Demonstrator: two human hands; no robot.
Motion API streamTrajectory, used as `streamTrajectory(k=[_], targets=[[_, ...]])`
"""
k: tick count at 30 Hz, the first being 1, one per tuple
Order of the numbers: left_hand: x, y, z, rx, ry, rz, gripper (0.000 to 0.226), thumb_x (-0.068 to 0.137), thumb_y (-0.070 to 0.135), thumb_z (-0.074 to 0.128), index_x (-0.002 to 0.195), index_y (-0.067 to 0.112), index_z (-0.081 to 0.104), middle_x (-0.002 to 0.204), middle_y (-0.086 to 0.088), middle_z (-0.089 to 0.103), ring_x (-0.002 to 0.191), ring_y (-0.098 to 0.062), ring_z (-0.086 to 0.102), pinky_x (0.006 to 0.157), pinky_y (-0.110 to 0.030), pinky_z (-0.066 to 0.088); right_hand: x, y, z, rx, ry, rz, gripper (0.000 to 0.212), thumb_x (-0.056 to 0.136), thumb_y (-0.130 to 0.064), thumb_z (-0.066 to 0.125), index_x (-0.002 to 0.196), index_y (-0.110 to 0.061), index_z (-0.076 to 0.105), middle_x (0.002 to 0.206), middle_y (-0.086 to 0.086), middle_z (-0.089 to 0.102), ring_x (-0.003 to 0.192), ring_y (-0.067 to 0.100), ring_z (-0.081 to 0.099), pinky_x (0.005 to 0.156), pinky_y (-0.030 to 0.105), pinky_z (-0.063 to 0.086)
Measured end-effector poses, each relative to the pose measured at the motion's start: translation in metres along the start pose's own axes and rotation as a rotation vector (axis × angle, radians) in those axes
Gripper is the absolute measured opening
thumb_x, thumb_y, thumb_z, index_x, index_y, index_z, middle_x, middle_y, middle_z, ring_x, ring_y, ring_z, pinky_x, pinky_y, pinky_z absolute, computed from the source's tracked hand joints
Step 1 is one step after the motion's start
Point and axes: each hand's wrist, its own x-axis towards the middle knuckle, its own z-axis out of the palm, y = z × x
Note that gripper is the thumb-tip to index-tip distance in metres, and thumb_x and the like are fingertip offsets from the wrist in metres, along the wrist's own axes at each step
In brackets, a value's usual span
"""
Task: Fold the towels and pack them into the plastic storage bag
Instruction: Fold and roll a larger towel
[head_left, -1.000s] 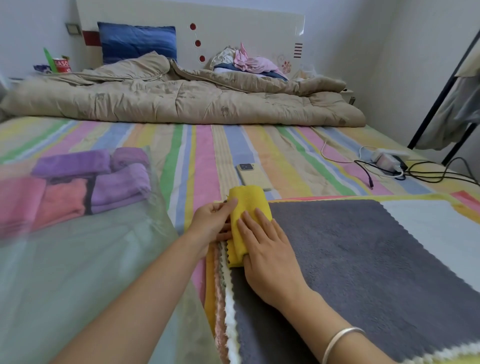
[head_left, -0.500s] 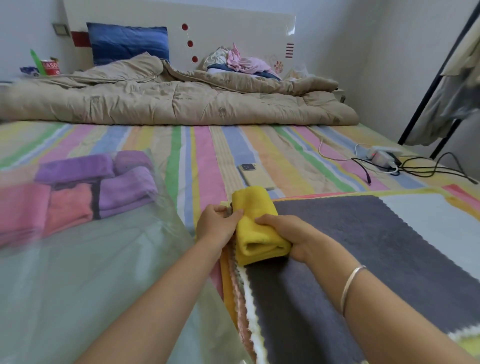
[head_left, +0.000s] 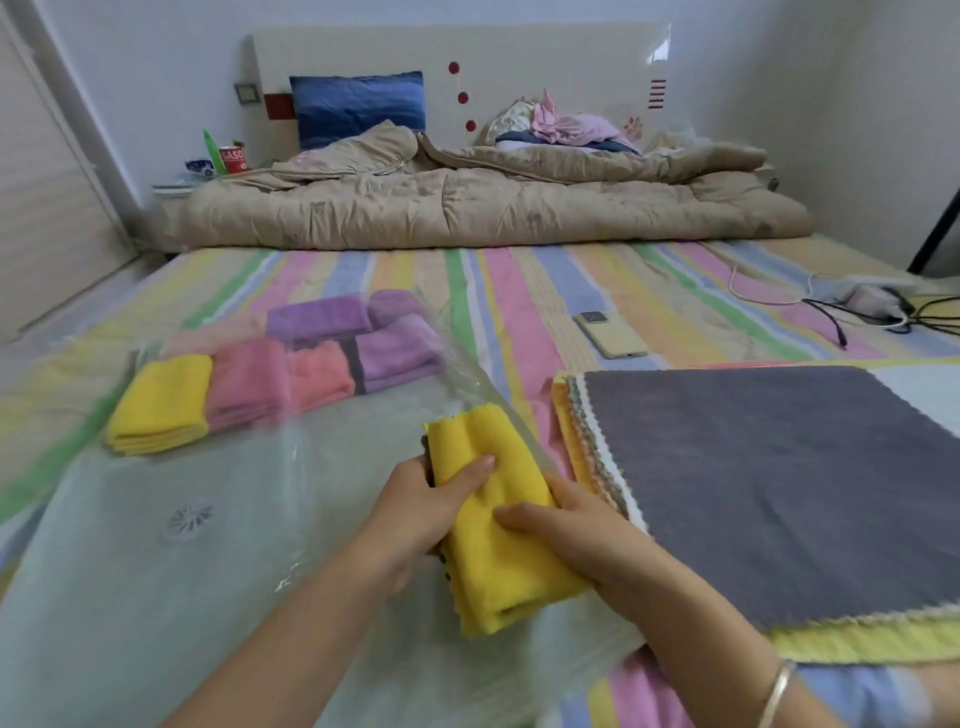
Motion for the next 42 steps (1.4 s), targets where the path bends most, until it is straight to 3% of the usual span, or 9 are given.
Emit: streamTrajectory(k=[3, 11, 17, 20, 24, 29, 33, 36, 42], targets=[[-0.024, -0.027, -0.019, -0.001, 0.032, -0.014, 0.016, 0.088, 0.041, 0.066, 0.096, 0.027, 0.064, 0.088, 0.009, 0.074, 0.077, -0.008, 0.071, 0.058, -0.023, 0.052, -0.005, 0.006, 0.033, -0.007, -0.058, 0.089, 0.057, 0.077, -0.069, 0.060, 0.115, -0.027, 0.064, 0.110, -0.006, 0.070, 0.101, 0.014, 0.067, 0.096, 0.036, 0.050], [-0.072, -0.073, -0.051, -0.194, 0.006, -0.084, 0.033, 0.086, 0.039, 0.069, 0.115, 0.027, 0.058, 0.103, 0.004, 0.073, 0.091, -0.015, 0.070, 0.059, -0.024, 0.050, -0.004, 0.025, 0.090, -0.241, 0.104, -0.097, 0.037, 0.088, -0.054, 0.059, 0.097, -0.019, 0.066, 0.093, 0.001, 0.070, 0.087, 0.019, 0.067, 0.085, 0.047, 0.054], [-0.097, -0.091, -0.055, -0.176, -0.060, -0.039, 0.049, 0.075, 0.027, 0.080, 0.118, 0.029, 0.057, 0.102, 0.007, 0.074, 0.090, -0.010, 0.071, 0.060, -0.023, 0.053, -0.016, 0.037, 0.103, -0.506, 0.196, -0.246, 0.042, 0.092, -0.054, 0.051, 0.090, -0.013, 0.056, 0.081, 0.003, 0.061, 0.077, 0.021, 0.058, 0.071, 0.038, 0.046], [-0.104, -0.094, -0.054, -0.159, 0.006, -0.032, 0.041, 0.076, 0.036, 0.079, 0.111, 0.029, 0.059, 0.097, 0.010, 0.074, 0.086, -0.007, 0.071, 0.066, -0.025, 0.056, -0.022, 0.039, 0.104, -0.525, 0.207, -0.284, 0.041, 0.093, -0.054, 0.050, 0.090, -0.013, 0.053, 0.081, 0.002, 0.060, 0.079, 0.022, 0.058, 0.066, 0.035, 0.042], [-0.114, -0.099, -0.046, -0.085, 0.038, 0.023, 0.065, 0.060, 0.060, 0.077, 0.116, 0.041, 0.050, 0.109, 0.017, 0.068, 0.100, -0.005, 0.066, 0.085, -0.037, 0.056, -0.026, 0.041, 0.103, -0.639, 0.230, -0.259, 0.041, 0.095, -0.054, 0.044, 0.091, -0.013, 0.048, 0.084, 0.004, 0.060, 0.082, 0.028, 0.058, 0.066, 0.035, 0.038], [-0.123, -0.109, -0.035, -0.110, 0.014, 0.036, 0.052, 0.073, 0.028, 0.076, 0.115, 0.040, 0.047, 0.108, 0.016, 0.068, 0.098, -0.001, 0.065, 0.089, -0.031, 0.054, -0.037, 0.046, 0.104, -0.731, 0.260, -0.256, 0.040, 0.096, -0.054, 0.040, 0.106, -0.016, 0.043, 0.099, 0.009, 0.063, 0.092, 0.033, 0.059, 0.078, 0.042, 0.047], [-0.124, -0.108, -0.038, -0.194, 0.096, -0.016, 0.046, 0.083, 0.003, 0.069, 0.112, 0.033, 0.050, 0.103, 0.008, 0.070, 0.090, -0.004, 0.069, 0.076, -0.025, 0.057, -0.053, 0.047, 0.101, -0.658, 0.060, -0.360, 0.058, 0.094, -0.035, 0.053, 0.137, -0.033, 0.015, 0.105, -0.003, 0.051, 0.089, 0.028, 0.061, 0.079, 0.038, 0.046], [-0.127, -0.106, -0.038, -0.249, 0.083, -0.013, 0.047, 0.085, 0.001, 0.068, 0.119, 0.029, 0.051, 0.108, 0.003, 0.071, 0.095, -0.010, 0.069, 0.077, -0.029, 0.057, -0.059, 0.052, 0.098, -0.702, 0.035, -0.468, 0.044, 0.091, -0.024, 0.056, 0.122, -0.035, 0.026, 0.115, -0.009, 0.043, 0.072, 0.019, 0.056, 0.069, 0.036, 0.045], [-0.140, -0.089, -0.037, -0.420, -0.006, -0.107, 0.023, 0.103, 0.026, 0.043, 0.121, 0.026, 0.058, 0.103, -0.005, 0.073, 0.088, -0.024, 0.070, 0.069, -0.042, 0.058, -0.064, 0.052, 0.097, -0.918, 0.076, -0.529, 0.012, 0.097, -0.033, 0.045, 0.105, -0.028, 0.052, 0.113, -0.001, 0.043, 0.079, 0.029, 0.058, 0.070, 0.040, 0.048]])
